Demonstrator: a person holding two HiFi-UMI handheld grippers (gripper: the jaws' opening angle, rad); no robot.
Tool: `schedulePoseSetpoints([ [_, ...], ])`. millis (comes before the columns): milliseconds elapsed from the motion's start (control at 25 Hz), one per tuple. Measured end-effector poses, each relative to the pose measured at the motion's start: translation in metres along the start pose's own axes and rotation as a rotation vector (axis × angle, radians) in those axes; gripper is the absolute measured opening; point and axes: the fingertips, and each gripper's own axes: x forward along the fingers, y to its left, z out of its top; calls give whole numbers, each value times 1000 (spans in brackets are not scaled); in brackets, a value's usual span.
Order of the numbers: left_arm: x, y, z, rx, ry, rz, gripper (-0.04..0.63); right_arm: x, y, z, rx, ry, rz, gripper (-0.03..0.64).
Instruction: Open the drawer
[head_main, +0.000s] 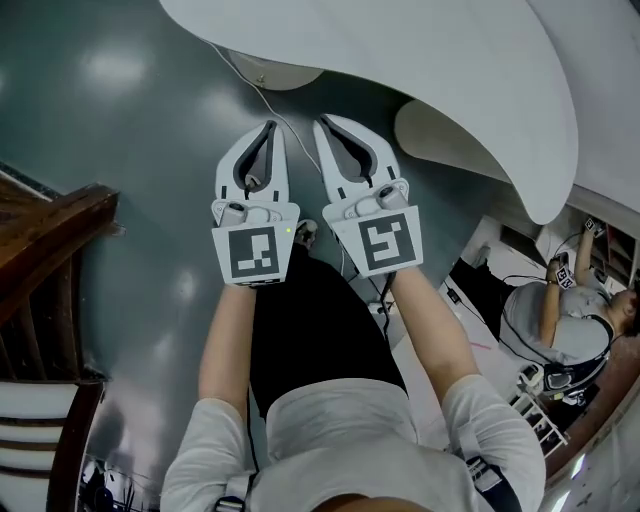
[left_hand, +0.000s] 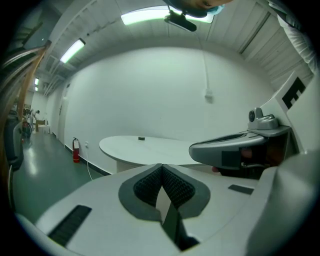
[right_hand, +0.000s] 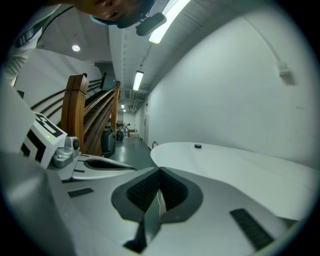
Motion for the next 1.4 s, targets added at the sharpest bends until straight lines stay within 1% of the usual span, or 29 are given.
schedulePoseSetpoints([
  [200,7,18,-26,-48,22,4,6,20,16,-22,5,29,47,14],
  [320,20,35,-50,-92,25,9,6,32,25,-34,5,51,67,14],
  [440,35,47,-75,-130,47,24,6,45,28,-51,77,81,95,14],
  [520,42,47,-84,-144,49,35,6,52,26,-62,123,107,112,14],
  [600,49,47,-90,-154,48,41,6,56,21,-68,118,129,98,14],
  [760,64,53,-98,-190,48,46,6,63,18,-70,64,146,68,14],
  [880,79,58,-107,-198,70,44,6,66,15,-70,85,155,67,14],
  [1080,111,69,-130,-286,105,34,6,77,7,-74,92,168,74,14],
  [1280,138,73,-145,-272,139,25,6,99,3,-92,123,184,97,14],
  [1400,152,78,-153,-264,145,21,6,106,-1,-99,133,198,89,14],
])
